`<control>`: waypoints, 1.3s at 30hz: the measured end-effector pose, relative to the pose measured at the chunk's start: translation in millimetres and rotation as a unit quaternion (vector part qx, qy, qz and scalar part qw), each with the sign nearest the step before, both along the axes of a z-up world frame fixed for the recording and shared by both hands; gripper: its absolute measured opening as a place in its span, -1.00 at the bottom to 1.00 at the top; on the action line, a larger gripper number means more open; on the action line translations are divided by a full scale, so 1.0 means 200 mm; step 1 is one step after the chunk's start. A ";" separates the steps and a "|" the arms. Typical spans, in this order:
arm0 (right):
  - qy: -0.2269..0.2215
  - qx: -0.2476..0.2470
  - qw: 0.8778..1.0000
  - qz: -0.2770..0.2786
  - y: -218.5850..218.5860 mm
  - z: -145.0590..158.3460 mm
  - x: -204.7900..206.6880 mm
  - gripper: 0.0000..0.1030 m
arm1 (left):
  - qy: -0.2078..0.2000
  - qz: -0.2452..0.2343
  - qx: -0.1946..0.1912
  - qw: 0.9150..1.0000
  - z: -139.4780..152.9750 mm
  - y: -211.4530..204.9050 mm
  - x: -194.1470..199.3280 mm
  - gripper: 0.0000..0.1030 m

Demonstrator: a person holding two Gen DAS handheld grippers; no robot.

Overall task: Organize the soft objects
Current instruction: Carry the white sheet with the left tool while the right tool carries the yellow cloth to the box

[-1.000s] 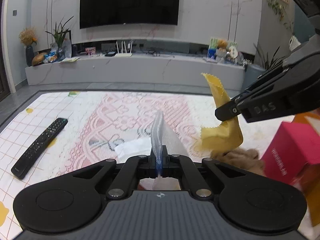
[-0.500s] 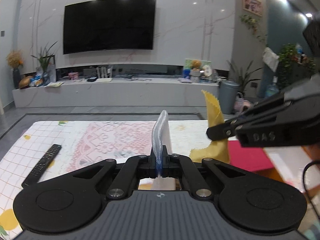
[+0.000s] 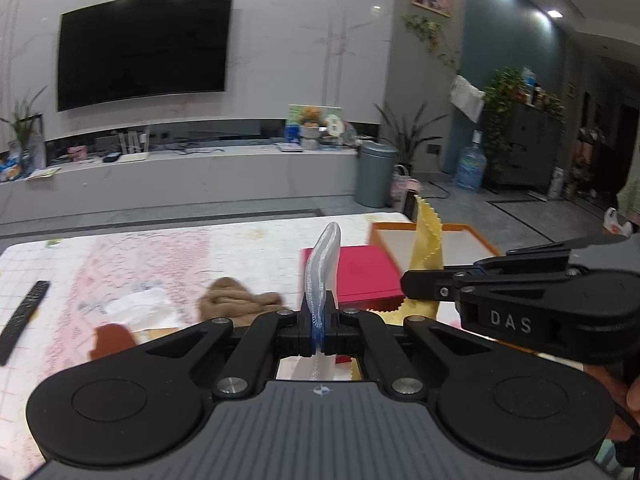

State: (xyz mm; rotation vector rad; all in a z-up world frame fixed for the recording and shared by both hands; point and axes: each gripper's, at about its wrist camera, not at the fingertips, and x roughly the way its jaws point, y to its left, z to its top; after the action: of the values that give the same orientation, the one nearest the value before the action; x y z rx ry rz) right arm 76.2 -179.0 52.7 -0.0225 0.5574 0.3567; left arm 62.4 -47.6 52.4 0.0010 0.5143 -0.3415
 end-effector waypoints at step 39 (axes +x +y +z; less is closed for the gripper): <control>0.005 -0.003 0.980 -0.200 -0.97 -0.20 0.43 -0.99 | 0.008 -0.143 0.120 0.982 -0.20 -0.95 0.48 -0.97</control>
State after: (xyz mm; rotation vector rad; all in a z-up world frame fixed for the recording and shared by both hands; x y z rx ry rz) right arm 161.9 -374.0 13.4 0.0844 0.5590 -0.0377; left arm 158.8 -237.8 13.2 0.3091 0.5698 -0.5582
